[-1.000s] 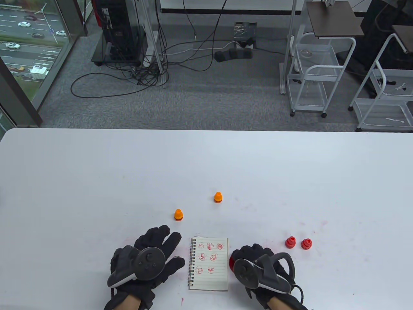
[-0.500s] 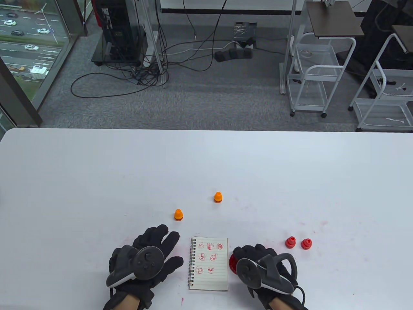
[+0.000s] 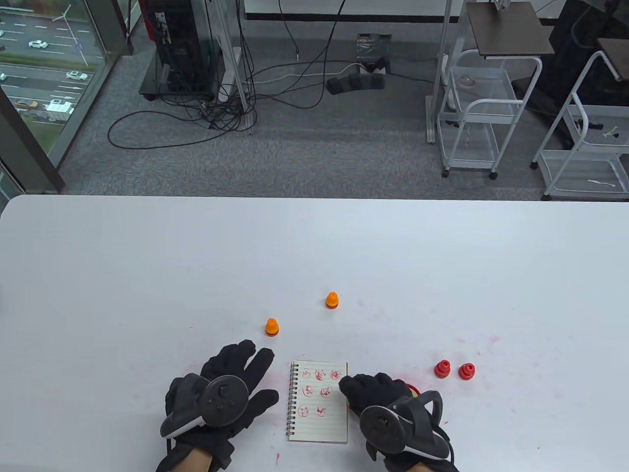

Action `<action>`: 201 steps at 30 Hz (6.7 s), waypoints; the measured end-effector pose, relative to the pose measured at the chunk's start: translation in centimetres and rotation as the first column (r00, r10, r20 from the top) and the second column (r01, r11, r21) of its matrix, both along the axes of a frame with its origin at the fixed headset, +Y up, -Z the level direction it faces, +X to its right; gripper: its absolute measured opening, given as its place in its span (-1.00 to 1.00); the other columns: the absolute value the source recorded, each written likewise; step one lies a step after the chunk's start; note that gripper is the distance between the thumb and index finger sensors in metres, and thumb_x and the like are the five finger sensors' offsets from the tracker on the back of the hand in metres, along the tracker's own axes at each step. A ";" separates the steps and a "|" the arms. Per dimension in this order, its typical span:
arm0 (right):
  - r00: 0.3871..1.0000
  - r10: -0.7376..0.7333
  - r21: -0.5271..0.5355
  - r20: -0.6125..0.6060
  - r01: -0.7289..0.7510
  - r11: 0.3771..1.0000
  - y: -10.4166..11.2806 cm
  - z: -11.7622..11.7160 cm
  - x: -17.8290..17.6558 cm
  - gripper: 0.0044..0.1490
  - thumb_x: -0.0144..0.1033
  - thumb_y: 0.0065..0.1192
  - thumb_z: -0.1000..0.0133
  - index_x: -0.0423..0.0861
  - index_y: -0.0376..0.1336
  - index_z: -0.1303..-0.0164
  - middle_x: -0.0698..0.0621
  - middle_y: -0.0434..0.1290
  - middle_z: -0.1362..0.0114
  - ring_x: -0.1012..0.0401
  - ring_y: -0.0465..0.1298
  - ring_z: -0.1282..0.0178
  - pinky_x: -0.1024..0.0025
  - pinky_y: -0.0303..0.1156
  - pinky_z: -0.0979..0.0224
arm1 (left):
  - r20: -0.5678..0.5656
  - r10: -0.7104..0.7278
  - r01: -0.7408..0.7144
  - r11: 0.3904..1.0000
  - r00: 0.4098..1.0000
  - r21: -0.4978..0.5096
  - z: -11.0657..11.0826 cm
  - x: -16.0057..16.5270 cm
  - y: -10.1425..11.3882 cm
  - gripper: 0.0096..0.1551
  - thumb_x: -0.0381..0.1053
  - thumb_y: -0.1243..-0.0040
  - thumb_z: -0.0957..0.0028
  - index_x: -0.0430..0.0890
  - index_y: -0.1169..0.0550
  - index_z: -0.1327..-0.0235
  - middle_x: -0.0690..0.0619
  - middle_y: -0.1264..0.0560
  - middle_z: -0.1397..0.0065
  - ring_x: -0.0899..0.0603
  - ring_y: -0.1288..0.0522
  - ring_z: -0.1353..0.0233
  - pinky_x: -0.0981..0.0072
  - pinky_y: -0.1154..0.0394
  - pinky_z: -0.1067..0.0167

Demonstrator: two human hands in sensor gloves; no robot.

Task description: Stamp reward stamp onto notebook

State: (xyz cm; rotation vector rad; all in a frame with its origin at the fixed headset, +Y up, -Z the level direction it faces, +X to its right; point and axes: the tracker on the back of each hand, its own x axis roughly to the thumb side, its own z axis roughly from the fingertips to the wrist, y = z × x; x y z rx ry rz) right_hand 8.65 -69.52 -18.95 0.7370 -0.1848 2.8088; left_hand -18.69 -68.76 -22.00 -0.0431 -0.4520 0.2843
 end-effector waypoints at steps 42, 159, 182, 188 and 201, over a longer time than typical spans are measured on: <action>0.896 0.369 -0.151 -0.249 -0.412 0.899 -1.4 -0.9 -11.4 -0.47 -0.31 0.43 0.21 0.07 0.49 -0.01 -0.01 0.67 -0.12 0.13 0.70 0.04 0.20 0.68 -0.12 | -0.025 0.085 -0.085 0.996 0.996 0.005 0.7 -1.2 1.1 -0.05 0.39 -0.03 -0.02 -0.05 -0.36 -0.66 -0.30 -0.17 -0.71 -0.48 -0.25 -0.60 -0.40 -0.26 -0.43; 0.828 -0.546 -0.087 -0.129 0.539 0.838 1.4 1.9 0.5 -0.50 -0.41 0.39 0.03 0.02 0.42 -0.16 -0.06 0.50 -0.36 0.06 0.67 -0.09 0.18 0.67 -0.16 | 0.264 0.302 -0.321 0.947 0.916 0.031 2.1 7.3 0.0 -0.16 0.29 -0.38 0.38 -0.20 -0.68 -0.08 0.02 -0.69 0.11 -0.04 -0.67 0.17 -0.15 -0.60 -0.15; 0.862 -0.502 0.138 0.072 0.490 0.861 6.2 -1.3 9.9 -0.48 -0.30 0.37 -0.05 -0.06 0.43 -0.25 -0.14 0.54 -0.30 -0.06 0.58 -0.13 -0.05 0.51 -0.25 | 0.082 -0.004 -0.011 0.981 0.997 0.191 1.3 1.9 0.7 0.00 0.37 -0.21 0.14 -0.08 -0.40 -0.57 -0.24 -0.29 -0.64 -0.41 -0.32 -0.55 -0.38 -0.29 -0.42; 0.919 -0.318 0.139 0.233 0.292 0.946 6.9 -3.0 14.3 -0.47 -0.33 0.38 -0.04 -0.04 0.42 -0.25 -0.13 0.52 -0.33 -0.07 0.56 -0.16 -0.07 0.49 -0.27 | 0.041 0.030 -0.036 0.987 0.999 0.155 0.6 0.9 0.4 -0.01 0.37 -0.20 0.12 -0.08 -0.41 -0.57 -0.24 -0.29 -0.64 -0.41 -0.33 -0.55 -0.37 -0.30 -0.42; 0.884 0.048 -0.018 0.464 -0.045 0.999 2.1 -4.6 21.0 -0.42 -0.44 0.41 -0.01 0.01 0.38 -0.29 -0.07 0.47 -0.41 -0.01 0.58 -0.22 -0.01 0.54 -0.31 | -0.001 -0.001 0.001 0.993 1.000 0.116 0.4 0.3 0.2 -0.01 0.39 -0.15 0.09 -0.07 -0.39 -0.60 -0.25 -0.25 -0.67 -0.43 -0.31 -0.57 -0.37 -0.30 -0.42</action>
